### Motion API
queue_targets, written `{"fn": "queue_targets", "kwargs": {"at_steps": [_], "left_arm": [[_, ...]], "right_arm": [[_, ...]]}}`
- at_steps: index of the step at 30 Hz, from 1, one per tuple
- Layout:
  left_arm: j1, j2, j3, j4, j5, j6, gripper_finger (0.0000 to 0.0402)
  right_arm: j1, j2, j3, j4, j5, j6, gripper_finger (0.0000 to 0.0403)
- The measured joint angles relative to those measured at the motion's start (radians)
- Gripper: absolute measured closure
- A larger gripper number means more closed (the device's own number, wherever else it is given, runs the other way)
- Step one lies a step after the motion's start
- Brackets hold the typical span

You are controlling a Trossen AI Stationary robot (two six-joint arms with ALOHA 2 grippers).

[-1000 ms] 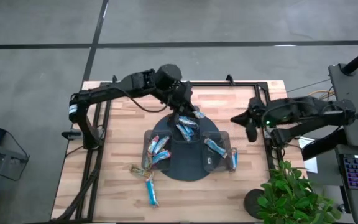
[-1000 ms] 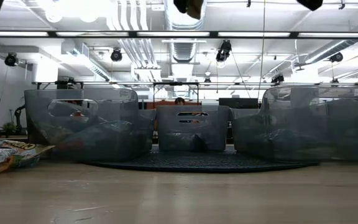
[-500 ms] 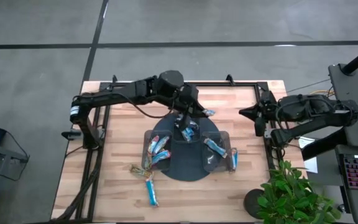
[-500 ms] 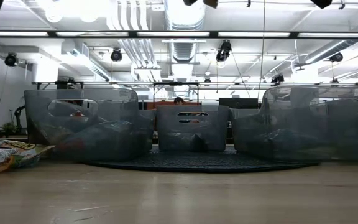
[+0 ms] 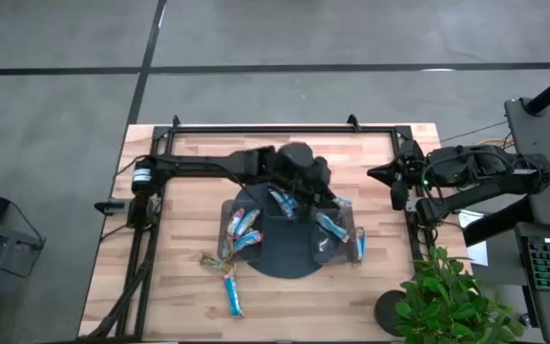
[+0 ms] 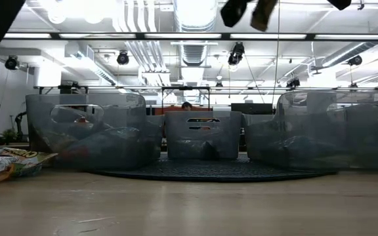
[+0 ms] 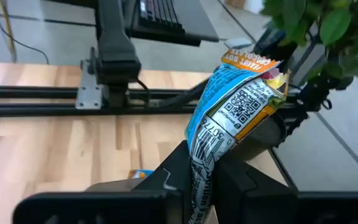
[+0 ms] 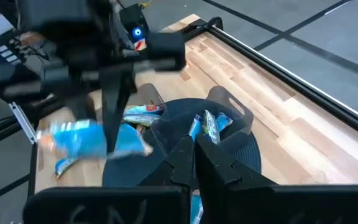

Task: Pick and place Granola Bars by type
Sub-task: Put the yellow granola bar into the bottom right black bin

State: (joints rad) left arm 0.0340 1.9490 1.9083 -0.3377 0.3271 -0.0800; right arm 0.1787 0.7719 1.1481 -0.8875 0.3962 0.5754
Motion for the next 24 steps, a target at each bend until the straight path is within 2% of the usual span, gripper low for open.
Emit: {"fn": "queue_targets", "kwargs": {"at_steps": [10,17,24], "left_arm": [[-0.018,0.099,0.000,-0.005,0.000,-0.049,0.0374],[-0.022,0.123,0.000,-0.096,-0.005,-0.053,0.0377],[-0.024,0.140,0.000,-0.081,-0.038,-0.045,0.0379]], "right_arm": [[0.000,0.000,0.000,-0.008,0.000,-0.002,0.0394],[0.000,0.002,0.000,-0.023,0.000,0.005,0.0394],[0.000,0.002,0.000,-0.023,0.000,0.008,0.0394]]}}
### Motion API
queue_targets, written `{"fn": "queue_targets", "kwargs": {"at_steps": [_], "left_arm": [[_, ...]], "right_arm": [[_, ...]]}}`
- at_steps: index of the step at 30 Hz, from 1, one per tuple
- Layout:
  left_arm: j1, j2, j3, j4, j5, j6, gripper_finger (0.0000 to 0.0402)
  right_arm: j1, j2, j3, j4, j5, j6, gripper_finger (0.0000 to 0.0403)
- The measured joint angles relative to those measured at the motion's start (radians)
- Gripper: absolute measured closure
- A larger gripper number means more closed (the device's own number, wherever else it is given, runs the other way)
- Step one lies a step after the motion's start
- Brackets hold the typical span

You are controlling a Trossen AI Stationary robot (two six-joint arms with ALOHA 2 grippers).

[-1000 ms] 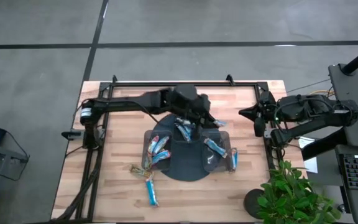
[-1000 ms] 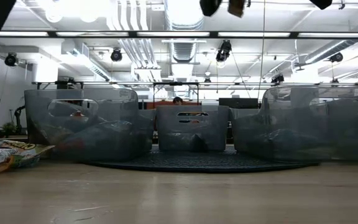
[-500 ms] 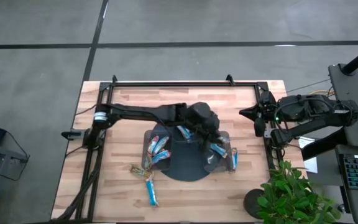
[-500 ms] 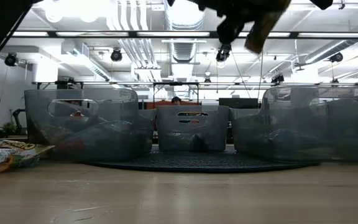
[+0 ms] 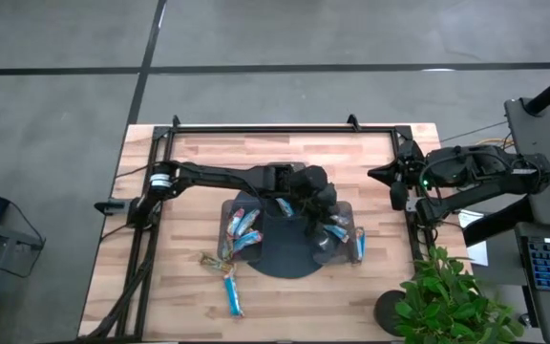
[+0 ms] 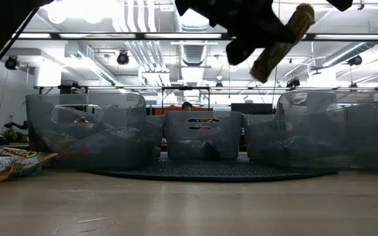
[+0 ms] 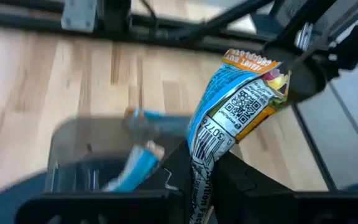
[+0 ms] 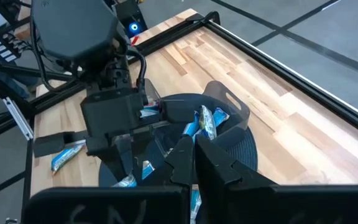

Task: Pick and place Granola Bars by type
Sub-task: Put the yellow granola bar into the bottom right black bin

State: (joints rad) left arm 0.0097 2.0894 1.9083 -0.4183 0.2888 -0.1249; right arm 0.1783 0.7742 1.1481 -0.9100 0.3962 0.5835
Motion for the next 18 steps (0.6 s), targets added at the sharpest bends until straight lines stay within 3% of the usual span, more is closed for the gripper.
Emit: {"fn": "queue_targets", "kwargs": {"at_steps": [6,18], "left_arm": [[0.001,0.018,0.000,0.082,0.000,-0.002,0.0380],[-0.008,0.081,0.000,0.094,0.009,-0.004,0.0380]], "right_arm": [[0.000,0.000,0.000,0.000,0.001,0.000,0.0394],[0.000,0.001,0.000,0.001,0.005,0.000,0.0394]]}}
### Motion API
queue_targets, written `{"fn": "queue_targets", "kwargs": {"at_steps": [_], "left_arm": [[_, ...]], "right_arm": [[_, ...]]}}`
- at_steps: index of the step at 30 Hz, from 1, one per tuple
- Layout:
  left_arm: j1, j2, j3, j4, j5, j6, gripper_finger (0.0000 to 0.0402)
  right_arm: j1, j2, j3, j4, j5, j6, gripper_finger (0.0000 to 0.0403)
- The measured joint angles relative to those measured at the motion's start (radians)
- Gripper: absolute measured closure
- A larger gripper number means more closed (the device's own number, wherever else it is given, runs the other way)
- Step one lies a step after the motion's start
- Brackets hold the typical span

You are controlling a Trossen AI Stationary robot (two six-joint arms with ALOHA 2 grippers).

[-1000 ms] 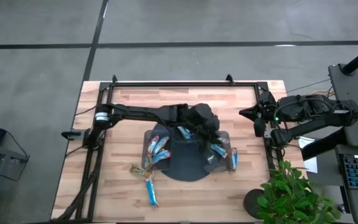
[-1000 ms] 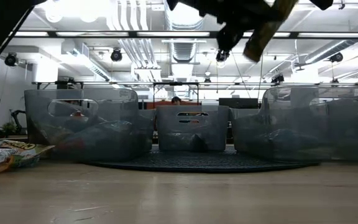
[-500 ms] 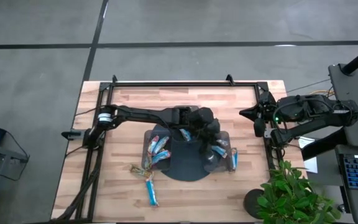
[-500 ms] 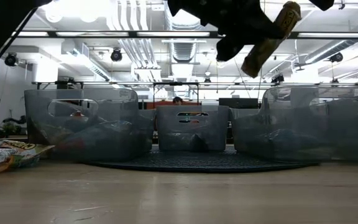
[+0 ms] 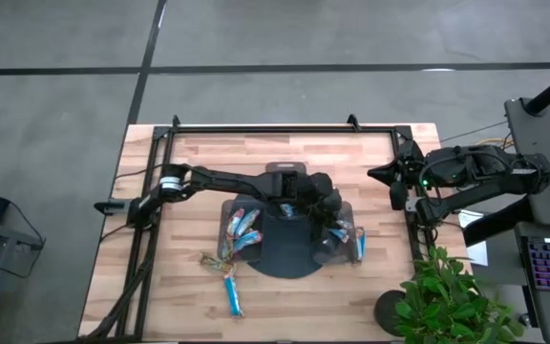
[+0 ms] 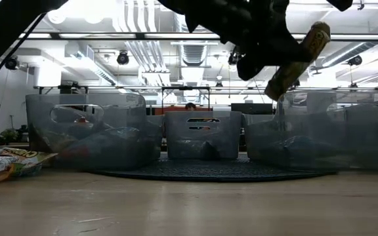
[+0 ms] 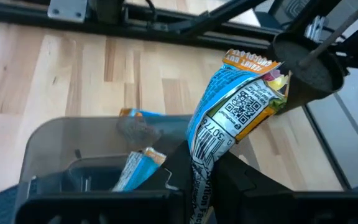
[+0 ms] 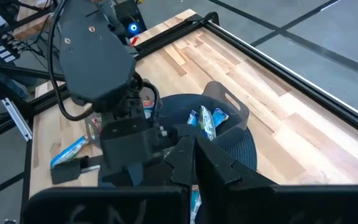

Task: Pick and place Granola Bars by type
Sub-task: Put the yellow granola bar into the bottom right black bin

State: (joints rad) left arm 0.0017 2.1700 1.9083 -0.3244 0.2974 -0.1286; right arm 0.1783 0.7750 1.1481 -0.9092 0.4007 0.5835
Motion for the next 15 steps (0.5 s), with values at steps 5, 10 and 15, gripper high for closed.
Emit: {"fn": "queue_targets", "kwargs": {"at_steps": [5,10,15], "left_arm": [[0.000,-0.002,0.000,0.003,0.000,0.001,0.0376],[0.000,-0.003,0.000,0.002,0.000,-0.002,0.0373],[-0.001,-0.003,0.000,0.002,0.000,-0.002,0.0371]], "right_arm": [[0.000,0.000,0.000,0.000,0.000,0.000,0.0394],[0.000,0.000,0.000,0.000,0.000,0.000,0.0394],[0.000,0.000,0.000,0.000,0.000,0.000,0.0394]]}}
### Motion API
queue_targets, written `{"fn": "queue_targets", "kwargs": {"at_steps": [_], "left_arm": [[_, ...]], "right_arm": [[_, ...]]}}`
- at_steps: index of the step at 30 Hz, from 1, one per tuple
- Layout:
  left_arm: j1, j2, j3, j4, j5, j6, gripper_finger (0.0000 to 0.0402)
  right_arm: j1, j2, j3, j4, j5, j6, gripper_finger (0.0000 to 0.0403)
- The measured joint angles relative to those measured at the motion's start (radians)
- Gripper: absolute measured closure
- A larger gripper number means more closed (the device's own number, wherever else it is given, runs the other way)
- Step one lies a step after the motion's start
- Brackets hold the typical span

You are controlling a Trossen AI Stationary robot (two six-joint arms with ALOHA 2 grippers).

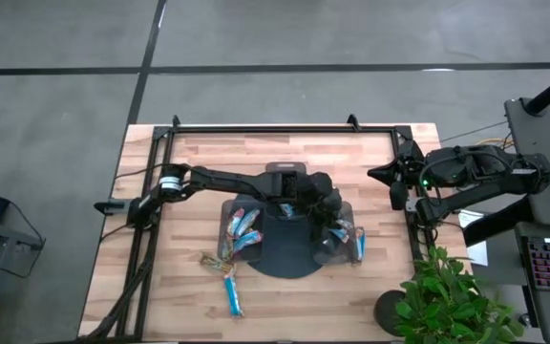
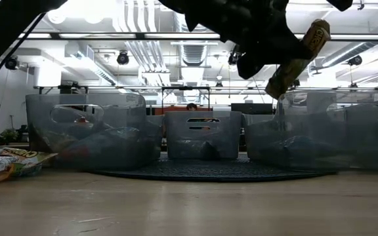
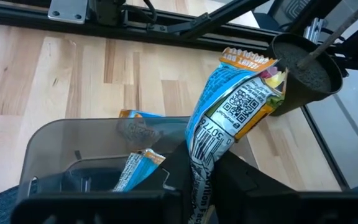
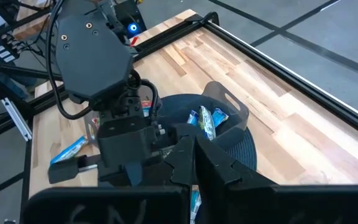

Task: Pick and place Granola Bars by type
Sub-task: Put the yellow granola bar into the bottom right black bin

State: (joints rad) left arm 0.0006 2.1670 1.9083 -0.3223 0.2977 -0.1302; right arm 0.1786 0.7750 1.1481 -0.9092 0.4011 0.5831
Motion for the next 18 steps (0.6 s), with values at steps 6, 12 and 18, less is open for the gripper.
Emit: {"fn": "queue_targets", "kwargs": {"at_steps": [6,12,18], "left_arm": [[0.000,0.000,0.000,-0.001,0.027,0.004,0.0343],[0.000,0.000,0.000,-0.015,0.017,0.003,0.0289],[0.001,-0.002,0.000,-0.016,0.014,0.002,0.0256]], "right_arm": [[0.000,0.000,0.000,0.000,0.000,0.000,0.0394],[0.000,0.000,0.000,0.000,0.001,0.000,0.0394],[0.000,0.000,0.000,0.001,0.001,0.000,0.0394]]}}
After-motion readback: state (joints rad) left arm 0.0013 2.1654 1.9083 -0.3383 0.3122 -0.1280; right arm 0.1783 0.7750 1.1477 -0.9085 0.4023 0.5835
